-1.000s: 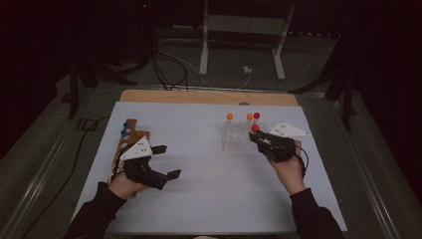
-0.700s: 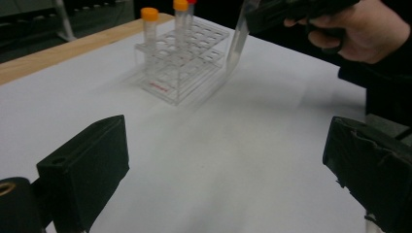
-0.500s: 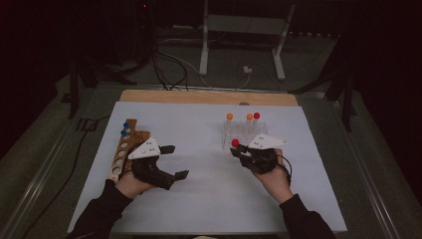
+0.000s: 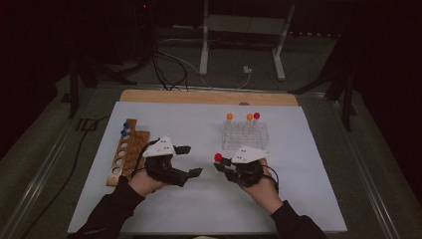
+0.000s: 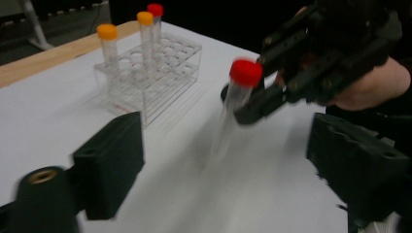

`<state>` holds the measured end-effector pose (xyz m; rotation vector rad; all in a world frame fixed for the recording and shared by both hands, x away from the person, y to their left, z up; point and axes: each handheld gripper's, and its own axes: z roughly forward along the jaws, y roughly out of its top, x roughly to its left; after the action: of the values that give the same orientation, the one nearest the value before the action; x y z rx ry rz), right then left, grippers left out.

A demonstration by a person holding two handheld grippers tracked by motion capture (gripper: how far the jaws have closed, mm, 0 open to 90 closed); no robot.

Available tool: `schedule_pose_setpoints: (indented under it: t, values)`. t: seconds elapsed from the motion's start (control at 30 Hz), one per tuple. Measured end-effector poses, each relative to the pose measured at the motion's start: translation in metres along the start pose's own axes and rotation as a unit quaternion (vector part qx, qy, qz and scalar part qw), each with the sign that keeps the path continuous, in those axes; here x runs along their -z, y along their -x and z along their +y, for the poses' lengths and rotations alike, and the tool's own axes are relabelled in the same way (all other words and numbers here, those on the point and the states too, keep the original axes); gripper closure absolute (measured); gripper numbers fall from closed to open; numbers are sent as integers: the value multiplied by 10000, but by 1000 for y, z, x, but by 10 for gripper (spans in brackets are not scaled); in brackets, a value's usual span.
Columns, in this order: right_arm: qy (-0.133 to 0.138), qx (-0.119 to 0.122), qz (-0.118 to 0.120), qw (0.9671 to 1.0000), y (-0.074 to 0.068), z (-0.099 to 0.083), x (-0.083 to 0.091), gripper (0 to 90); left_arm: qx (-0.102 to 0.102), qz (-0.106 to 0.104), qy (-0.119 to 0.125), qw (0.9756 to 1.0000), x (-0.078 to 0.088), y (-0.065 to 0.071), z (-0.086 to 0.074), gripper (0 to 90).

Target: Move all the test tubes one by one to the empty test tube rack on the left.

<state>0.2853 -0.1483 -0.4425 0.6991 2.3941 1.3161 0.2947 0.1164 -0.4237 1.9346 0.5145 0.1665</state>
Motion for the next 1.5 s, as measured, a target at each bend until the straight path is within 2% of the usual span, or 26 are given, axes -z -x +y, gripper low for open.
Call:
schedule_pose_setpoints:
  t: [0.13, 0.43, 0.77, 0.97, 1.07, 1.2, 1.3, 1.5]
  values:
    - [-20, 24, 111, 9999, -6, 0, -3, 752, -83, -57, 2, 9999, -8, 4, 4, 238]
    - [-6, 68, 197, 9998, -9, 1, -3, 752, -273, -223, 28, 9994, -24, 11, 11, 474]
    - [1, 67, 256, 9997, -12, 2, -4, 751, -449, -243, -122, 9986, -37, 14, 14, 695]
    - [47, -15, 291, 9996, -10, 2, -3, 738, -462, -137, -81, 9988, -35, 12, 15, 712]
    - [115, -173, 319, 9993, -8, 1, -2, 681, -437, -37, -50, 9990, -30, 9, 18, 714]
    - [192, -193, 238, 9993, -7, 0, -2, 584, -377, 101, -15, 9992, -18, 2, 22, 714]
    - [274, -188, 127, 9994, -7, 2, 0, 493, -372, 295, 55, 9989, -6, -3, 26, 715]
    - [373, -277, -1, 9989, -4, 3, 4, 323, -220, 655, 152, 9975, 17, -17, 29, 715]
